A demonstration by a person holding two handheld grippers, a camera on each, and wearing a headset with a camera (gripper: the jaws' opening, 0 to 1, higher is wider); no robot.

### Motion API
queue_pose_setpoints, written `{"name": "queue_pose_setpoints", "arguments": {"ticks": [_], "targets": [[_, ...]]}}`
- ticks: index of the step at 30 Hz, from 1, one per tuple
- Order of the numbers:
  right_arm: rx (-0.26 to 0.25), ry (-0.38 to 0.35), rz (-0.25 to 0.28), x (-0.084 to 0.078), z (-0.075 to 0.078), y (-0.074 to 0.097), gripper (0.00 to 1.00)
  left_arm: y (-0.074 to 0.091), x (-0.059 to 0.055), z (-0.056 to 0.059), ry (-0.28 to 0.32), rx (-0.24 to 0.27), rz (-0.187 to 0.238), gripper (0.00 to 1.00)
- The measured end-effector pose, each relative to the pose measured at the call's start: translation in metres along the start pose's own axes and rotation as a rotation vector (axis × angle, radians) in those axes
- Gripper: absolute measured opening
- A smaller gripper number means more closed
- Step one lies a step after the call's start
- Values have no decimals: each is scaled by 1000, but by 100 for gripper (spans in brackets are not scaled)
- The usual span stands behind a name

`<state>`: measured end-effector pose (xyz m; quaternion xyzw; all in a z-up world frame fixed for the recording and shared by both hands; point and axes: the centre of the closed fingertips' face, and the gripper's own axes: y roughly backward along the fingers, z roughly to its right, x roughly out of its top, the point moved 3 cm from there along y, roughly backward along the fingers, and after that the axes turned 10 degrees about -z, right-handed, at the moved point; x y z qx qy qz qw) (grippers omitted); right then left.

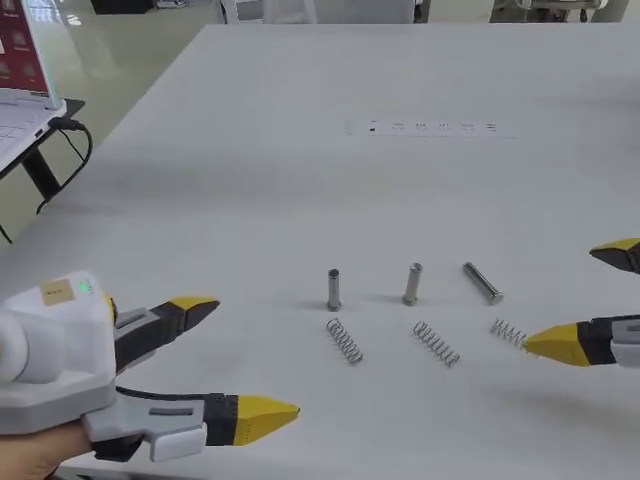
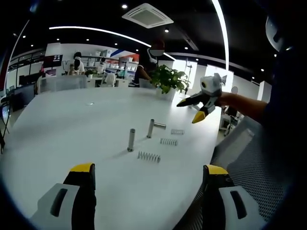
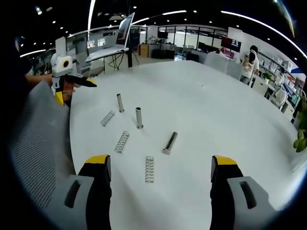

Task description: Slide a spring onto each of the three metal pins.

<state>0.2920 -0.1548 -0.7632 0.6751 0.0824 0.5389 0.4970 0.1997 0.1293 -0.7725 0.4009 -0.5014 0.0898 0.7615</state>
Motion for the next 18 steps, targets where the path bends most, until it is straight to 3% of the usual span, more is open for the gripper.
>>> {"name": "queue_pose_setpoints", "arguments": {"ticks": [18], "targets": [[14, 45, -59, 29, 17, -28, 74, 0, -1, 0, 3, 5, -3, 88]]}}
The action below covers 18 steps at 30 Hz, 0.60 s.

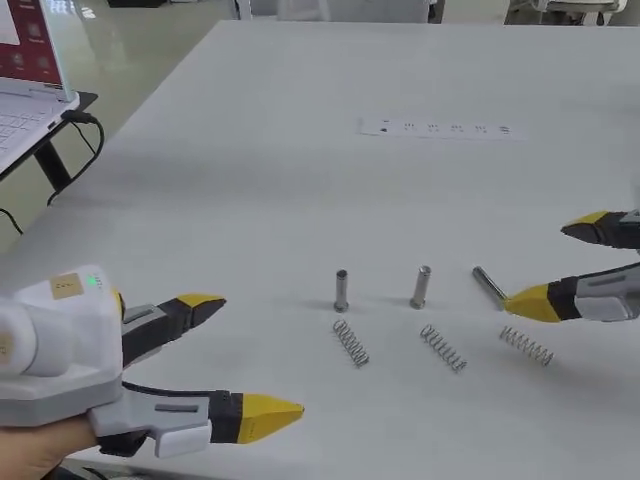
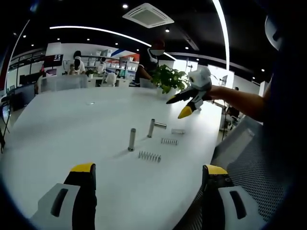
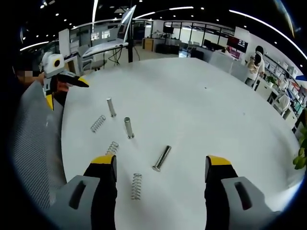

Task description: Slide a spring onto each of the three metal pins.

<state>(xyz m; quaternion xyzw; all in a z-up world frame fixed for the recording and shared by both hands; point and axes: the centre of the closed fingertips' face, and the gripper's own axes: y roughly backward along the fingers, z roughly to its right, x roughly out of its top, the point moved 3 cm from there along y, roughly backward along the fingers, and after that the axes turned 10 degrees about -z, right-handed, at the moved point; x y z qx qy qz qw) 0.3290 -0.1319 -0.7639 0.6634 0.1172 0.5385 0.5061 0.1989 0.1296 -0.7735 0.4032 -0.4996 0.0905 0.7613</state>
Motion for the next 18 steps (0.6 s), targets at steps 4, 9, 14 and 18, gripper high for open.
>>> {"name": "queue_pose_setpoints", "arguments": {"ticks": [4, 9, 14, 18], "targets": [[11, 2, -14, 6, 1, -9, 71, 0, 0, -1, 2, 3, -1, 88], [17, -16, -47, 10, 5, -18, 63, 0, 0, -2, 4, 6, 2, 87], [6, -57, -85, 9, 11, -25, 51, 1, 0, -3, 6, 8, 2, 87], [-14, -62, -108, 8, 14, -32, 46, 1, 0, -4, 7, 10, 1, 86]]}}
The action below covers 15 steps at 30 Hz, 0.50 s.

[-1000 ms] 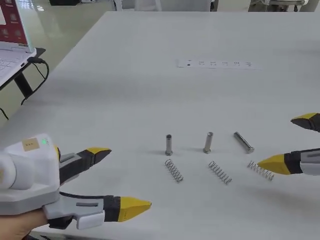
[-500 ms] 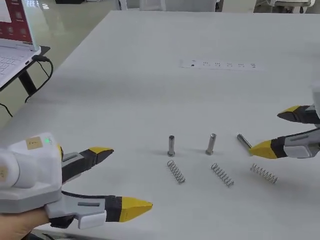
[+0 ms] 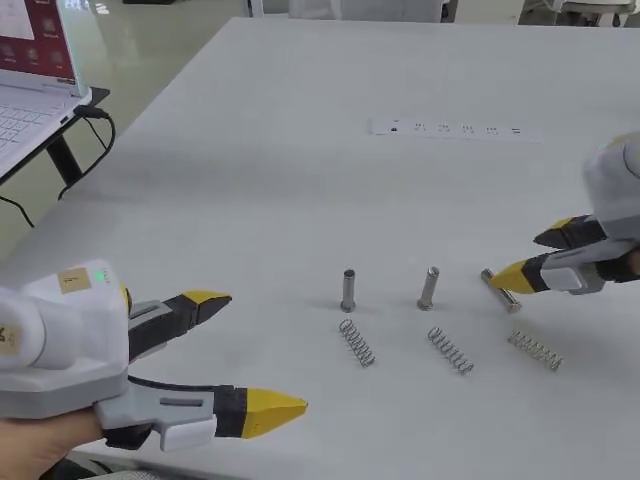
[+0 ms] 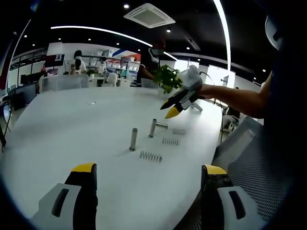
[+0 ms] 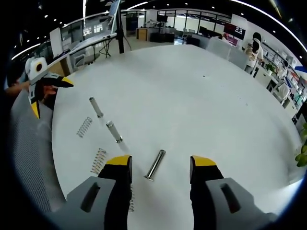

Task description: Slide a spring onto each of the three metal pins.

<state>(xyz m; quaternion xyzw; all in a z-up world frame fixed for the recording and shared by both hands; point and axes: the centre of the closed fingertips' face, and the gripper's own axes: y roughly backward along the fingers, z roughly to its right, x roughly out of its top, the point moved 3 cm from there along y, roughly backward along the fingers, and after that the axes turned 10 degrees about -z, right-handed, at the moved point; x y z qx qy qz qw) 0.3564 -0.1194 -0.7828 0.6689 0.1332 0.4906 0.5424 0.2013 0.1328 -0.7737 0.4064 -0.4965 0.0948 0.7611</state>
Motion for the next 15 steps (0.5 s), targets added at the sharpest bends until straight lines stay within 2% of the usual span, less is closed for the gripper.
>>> {"name": "queue_pose_setpoints", "arguments": {"ticks": [3, 15], "targets": [[9, -30, -17, 1, 0, -5, 42, 0, 0, 0, 0, -1, -2, 86], [-13, -91, -79, 3, 2, -26, 21, -2, -1, 1, 0, -1, -6, 85]]}}
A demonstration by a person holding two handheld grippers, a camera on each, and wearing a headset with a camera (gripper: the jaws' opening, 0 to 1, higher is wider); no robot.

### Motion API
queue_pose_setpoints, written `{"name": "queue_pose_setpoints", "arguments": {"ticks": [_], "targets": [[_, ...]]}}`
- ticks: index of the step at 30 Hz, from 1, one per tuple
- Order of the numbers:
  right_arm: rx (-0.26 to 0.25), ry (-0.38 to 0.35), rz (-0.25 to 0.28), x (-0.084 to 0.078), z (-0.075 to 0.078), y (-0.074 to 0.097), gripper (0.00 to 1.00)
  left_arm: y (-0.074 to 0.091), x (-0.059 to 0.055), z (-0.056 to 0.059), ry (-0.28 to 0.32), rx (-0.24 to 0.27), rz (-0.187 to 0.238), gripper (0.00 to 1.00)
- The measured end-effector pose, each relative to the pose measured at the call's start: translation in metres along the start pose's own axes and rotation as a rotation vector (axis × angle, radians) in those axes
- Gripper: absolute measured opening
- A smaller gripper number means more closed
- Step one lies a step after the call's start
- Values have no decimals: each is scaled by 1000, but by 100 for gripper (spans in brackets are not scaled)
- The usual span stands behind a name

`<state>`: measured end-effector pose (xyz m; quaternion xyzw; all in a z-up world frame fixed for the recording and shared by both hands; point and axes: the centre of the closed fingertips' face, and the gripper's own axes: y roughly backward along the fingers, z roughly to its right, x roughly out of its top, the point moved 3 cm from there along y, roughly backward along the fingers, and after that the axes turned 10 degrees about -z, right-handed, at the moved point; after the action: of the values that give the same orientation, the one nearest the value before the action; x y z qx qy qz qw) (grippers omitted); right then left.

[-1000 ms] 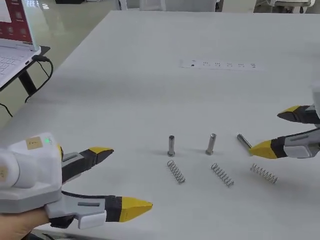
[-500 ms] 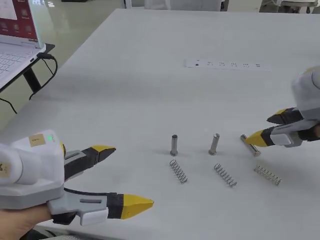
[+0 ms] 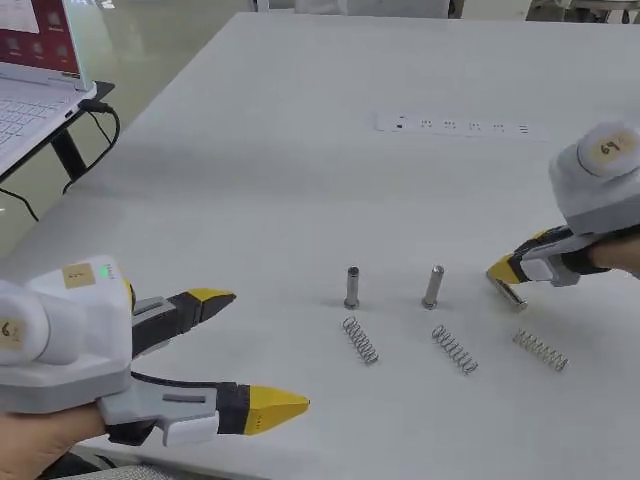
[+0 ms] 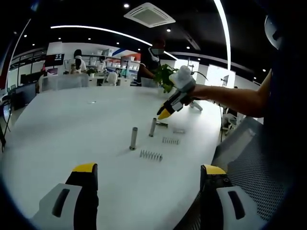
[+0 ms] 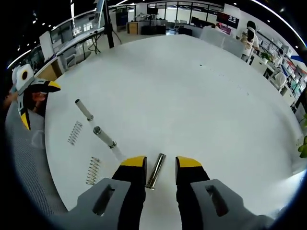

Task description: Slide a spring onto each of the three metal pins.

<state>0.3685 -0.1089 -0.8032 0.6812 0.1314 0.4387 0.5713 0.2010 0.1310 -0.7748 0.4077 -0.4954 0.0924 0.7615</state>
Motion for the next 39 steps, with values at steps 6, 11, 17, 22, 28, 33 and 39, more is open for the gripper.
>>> {"name": "queue_pose_setpoints", "arguments": {"ticks": [6, 11, 17, 22, 28, 33, 39], "targets": [[2, -23, -28, 0, 1, -7, 15, 0, 0, -1, 0, -1, 1, 84], [-3, -41, -50, 1, 2, -14, 13, -1, 0, -1, -1, 0, 2, 84], [0, -81, -78, -2, 3, -19, 9, -1, 0, 0, -2, -2, 3, 83], [2, -97, -87, -1, 5, -22, 8, -1, 0, 0, -1, -4, 5, 83], [-5, -118, -110, -3, 5, -24, 6, 0, 1, 0, -3, -3, 6, 83], [1, -136, -126, -2, 2, -25, 6, 0, 1, 0, -5, -5, 5, 83], [-1, -139, -145, -1, 1, -29, 6, 0, 1, 0, -4, -3, 7, 83]]}}
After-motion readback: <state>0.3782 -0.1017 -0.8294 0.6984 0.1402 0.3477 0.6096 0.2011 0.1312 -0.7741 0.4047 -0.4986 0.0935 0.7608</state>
